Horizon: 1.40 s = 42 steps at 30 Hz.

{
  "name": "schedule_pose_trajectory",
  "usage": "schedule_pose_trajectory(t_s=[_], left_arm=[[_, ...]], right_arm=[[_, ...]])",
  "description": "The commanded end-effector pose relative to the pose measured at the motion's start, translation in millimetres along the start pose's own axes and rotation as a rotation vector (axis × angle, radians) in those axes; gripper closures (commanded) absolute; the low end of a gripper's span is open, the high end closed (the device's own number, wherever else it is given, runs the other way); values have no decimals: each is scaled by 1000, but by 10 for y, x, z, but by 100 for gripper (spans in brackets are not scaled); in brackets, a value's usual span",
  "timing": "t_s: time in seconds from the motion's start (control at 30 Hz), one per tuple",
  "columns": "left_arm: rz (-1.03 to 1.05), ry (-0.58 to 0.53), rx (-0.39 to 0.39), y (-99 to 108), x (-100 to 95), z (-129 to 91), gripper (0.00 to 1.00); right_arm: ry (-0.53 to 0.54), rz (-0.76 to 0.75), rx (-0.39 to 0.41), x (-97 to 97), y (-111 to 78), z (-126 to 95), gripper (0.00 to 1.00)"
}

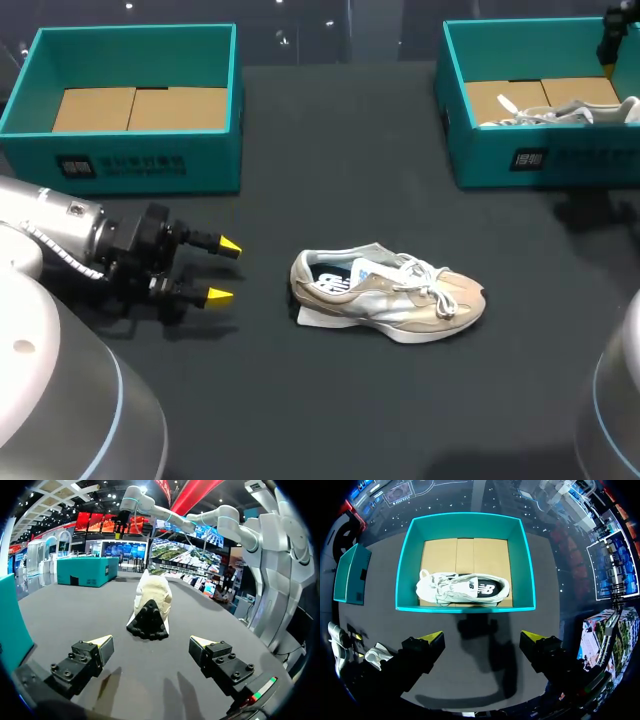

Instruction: Take the shoe out of the shoebox, open the shoe tongue, remove and reinsert the insole, then place the shoe into the shoebox

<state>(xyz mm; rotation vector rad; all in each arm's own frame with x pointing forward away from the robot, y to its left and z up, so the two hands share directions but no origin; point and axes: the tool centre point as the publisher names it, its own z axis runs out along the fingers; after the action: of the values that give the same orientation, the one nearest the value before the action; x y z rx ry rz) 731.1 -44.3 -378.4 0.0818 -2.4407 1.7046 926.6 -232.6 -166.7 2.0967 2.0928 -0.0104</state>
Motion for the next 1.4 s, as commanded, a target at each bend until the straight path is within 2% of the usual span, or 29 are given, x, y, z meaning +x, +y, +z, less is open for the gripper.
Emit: schedule_pose_trajectory(t_s=[0.03,0.77,1.03,1.4], left_arm=[[-2,-6,27,57,16,150,0],[94,-71,47,24,3,664,0],[127,-63,45,-15,15,777,0],[134,-67,33,-18,-63,924,0]], right_arm=[[1,0,0,-3,0,0,0],[1,0,0,-3,0,0,0],[1,0,0,-3,0,0,0],[1,0,0,-3,0,0,0]])
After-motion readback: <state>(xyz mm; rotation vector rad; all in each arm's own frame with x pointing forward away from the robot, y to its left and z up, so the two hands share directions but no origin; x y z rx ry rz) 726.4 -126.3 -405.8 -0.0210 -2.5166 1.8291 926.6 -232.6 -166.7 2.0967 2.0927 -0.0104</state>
